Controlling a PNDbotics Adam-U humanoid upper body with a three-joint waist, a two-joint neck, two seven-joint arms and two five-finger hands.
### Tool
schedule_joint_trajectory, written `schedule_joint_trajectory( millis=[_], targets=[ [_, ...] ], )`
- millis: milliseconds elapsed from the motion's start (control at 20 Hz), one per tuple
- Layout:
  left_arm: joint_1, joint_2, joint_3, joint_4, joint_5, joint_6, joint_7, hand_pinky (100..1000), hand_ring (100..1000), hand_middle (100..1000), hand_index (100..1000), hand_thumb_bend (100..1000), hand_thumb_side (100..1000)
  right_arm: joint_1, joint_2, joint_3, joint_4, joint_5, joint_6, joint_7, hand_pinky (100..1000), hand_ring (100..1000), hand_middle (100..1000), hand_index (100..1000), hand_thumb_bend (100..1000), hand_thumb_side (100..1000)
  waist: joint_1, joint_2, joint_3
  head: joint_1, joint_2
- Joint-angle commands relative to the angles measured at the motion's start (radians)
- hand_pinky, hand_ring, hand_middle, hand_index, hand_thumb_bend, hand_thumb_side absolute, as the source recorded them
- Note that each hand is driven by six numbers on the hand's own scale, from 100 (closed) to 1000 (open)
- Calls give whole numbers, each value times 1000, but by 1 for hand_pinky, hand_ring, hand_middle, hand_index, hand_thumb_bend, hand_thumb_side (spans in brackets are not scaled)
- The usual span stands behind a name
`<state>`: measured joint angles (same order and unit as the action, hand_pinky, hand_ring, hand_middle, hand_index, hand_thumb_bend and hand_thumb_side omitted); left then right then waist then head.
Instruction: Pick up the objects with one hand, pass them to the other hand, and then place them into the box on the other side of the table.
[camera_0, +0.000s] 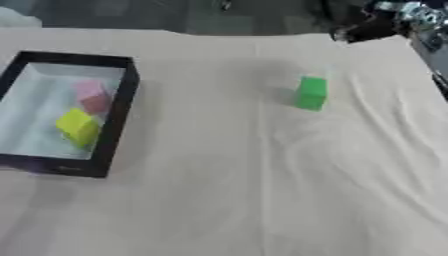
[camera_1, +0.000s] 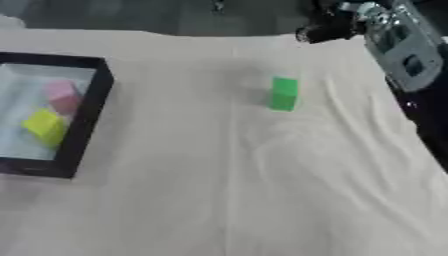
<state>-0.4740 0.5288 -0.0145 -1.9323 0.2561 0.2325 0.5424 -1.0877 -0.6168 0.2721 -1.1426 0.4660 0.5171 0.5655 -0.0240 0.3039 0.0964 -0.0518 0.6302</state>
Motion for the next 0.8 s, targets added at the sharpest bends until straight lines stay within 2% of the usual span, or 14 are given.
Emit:
schedule_joint_trajectory(
  millis=[50, 150, 350, 650, 800],
  targets=[
    [-7, 13, 1, -14, 2, -4, 3, 745, 825, 868, 905, 146, 778, -37, -14, -23, 40, 50, -40, 101, 931, 938, 933, 875, 314, 444, -15, -18, 2, -22, -15],
    [-6, 12, 1, -12, 2, -3, 4, 745, 825, 867, 905, 145, 778, -49, -14, -27, 62, 78, -63, 156, 935, 935, 919, 872, 346, 405, -19, -18, 3, -31, -17],
    [-7, 8, 0, -10, 2, -2, 7, 745, 825, 867, 904, 144, 778, -73, -4, -34, 101, 121, -99, 235, 935, 920, 903, 866, 385, 388, -23, -17, 5, -39, -19],
    [-5, 8, -1, -9, 1, -1, 10, 744, 824, 866, 901, 142, 776, -94, 4, -32, 120, 156, -143, 306, 941, 921, 900, 868, 397, 284, -25, -15, 6, -43, -12],
    [-5, 8, -2, -7, 0, 6, 10, 743, 822, 864, 900, 130, 771, -96, 6, -20, 126, 144, -157, 336, 949, 919, 906, 883, 393, 283, -26, -15, 5, -44, -8]
  ],
)
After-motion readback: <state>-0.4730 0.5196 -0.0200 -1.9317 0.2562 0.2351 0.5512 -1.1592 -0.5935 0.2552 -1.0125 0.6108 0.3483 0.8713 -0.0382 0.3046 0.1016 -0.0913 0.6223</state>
